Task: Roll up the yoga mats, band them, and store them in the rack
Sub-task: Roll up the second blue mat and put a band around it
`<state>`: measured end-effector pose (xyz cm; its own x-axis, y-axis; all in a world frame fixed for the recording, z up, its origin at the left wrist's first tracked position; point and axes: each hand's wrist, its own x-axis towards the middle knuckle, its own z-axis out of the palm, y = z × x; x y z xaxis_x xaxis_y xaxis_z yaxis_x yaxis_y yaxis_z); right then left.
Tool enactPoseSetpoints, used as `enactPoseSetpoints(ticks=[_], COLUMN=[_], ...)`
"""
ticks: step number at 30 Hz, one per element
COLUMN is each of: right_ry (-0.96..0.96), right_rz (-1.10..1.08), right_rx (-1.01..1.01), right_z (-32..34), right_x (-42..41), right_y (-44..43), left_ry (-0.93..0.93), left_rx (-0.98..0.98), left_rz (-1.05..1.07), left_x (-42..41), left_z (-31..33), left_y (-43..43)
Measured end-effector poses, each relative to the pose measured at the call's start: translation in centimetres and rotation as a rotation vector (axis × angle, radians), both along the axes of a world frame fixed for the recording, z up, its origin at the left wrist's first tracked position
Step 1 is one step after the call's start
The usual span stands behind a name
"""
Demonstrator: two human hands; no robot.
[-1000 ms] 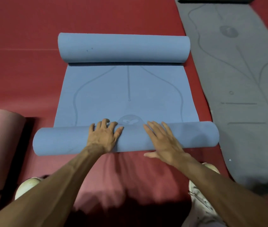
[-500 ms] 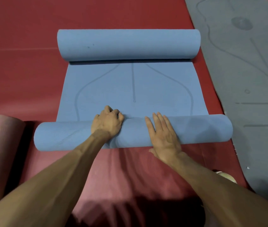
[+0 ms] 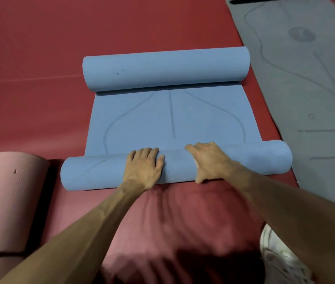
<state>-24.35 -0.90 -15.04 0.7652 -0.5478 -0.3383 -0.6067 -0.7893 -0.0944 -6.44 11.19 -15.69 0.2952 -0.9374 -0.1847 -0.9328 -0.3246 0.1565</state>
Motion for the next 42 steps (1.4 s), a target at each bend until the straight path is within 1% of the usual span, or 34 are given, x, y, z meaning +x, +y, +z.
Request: enactPoseSetpoints(ticks=[2, 6, 8, 11, 16, 19, 21, 22, 25, 26, 28, 33, 38, 42], right_ry=[0.069, 0.189, 0.235, 0.275, 0.215, 0.131, 0.057, -0.016, -0.317, -0.366, -0.349, -0.226, -0.21, -0.248], right_rz=[-0.003, -0.048, -0.069, -0.079, -0.095, -0.065, -0.034, -0.028, -0.041, -0.047, -0.036, -0.025, -0.049, -0.015], right_rx=[0.104, 0.293, 0.377, 0.443, 0.469, 0.36, 0.217, 0.128, -0.135, -0.201, -0.273, -0.29, -0.309, -0.357], right_z=[0.8, 2.0, 2.3, 2.6, 2.4, 2.0, 1.3, 0.9, -1.0, -1.5, -2.4, -2.5, -2.5, -2.9], right_x=[-0.2, -0.4, -0.6, -1.2, -1.9, -2.5, -3.1, -3.6, -4.9, -5.1, -5.3, -4.9, -3.3, -3.0], right_y=[0.0, 0.9, 1.4, 2.2, 3.3, 3.9, 4.4, 4.9, 6.4, 6.7, 7.4, 6.5, 4.1, 2.5], left_ry=[0.023, 0.039, 0.038, 0.014, -0.002, 0.018, 0.021, 0.028, 0.083, 0.114, 0.162, 0.17, 0.251, 0.169], left_rx=[0.008, -0.012, 0.001, 0.028, 0.083, 0.17, 0.201, 0.205, 0.268, 0.298, 0.344, 0.337, 0.331, 0.227], left_rz=[-0.007, 0.166, 0.209, 0.178, 0.104, 0.099, 0.101, 0.099, 0.104, 0.112, 0.123, 0.148, 0.228, 0.123], left_x=[-0.7, -3.3, -4.4, -5.0, -4.7, -4.1, -3.5, -3.3, -2.2, -1.7, -0.7, 0.5, 1.7, 1.4], left_z=[0.3, 0.6, 0.6, 0.3, 0.1, 0.3, 0.4, 0.5, 0.9, 1.1, 1.3, 0.8, 0.7, 0.9], left_y=[1.6, 5.1, 6.3, 7.5, 8.0, 7.0, 6.1, 5.5, 3.0, 1.9, 0.1, -2.2, -4.7, -3.6])
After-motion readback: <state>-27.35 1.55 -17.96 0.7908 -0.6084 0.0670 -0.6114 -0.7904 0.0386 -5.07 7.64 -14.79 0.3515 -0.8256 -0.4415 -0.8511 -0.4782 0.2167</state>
